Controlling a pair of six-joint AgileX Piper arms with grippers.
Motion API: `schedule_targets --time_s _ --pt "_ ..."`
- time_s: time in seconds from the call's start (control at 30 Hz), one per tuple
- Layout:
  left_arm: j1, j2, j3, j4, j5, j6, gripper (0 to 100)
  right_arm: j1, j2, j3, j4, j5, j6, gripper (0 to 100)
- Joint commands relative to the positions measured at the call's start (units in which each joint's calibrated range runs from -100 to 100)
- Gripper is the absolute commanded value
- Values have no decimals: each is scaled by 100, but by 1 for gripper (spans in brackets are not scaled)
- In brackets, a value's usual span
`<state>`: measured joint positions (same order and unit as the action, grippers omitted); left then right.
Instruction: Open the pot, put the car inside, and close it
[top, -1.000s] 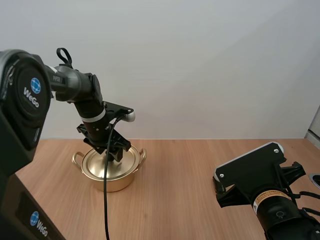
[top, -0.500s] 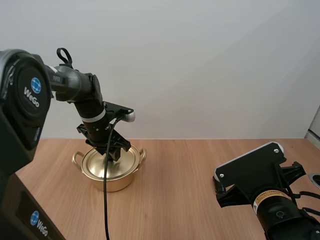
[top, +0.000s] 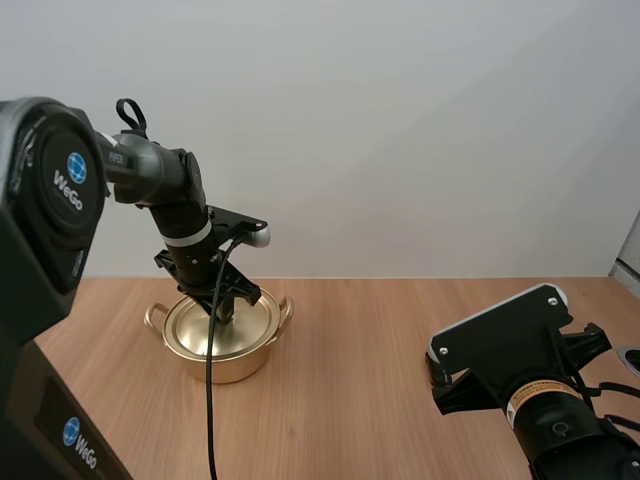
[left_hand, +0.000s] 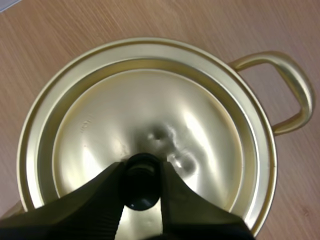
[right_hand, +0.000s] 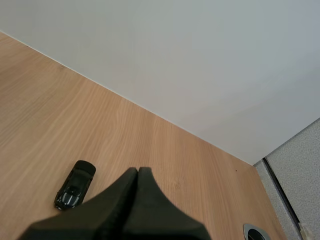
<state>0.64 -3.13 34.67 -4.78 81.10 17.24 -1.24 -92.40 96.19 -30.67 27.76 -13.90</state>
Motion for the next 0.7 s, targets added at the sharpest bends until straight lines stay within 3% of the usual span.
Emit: schedule_targets --time_s 0.0,0.67 --pt "0 -1 2 -1 5 7 0 -1 6 -8 1 0 6 0" --pt "0 -786 -577 -195 -108 7 0 -1 31 -8 -2 0 6 0"
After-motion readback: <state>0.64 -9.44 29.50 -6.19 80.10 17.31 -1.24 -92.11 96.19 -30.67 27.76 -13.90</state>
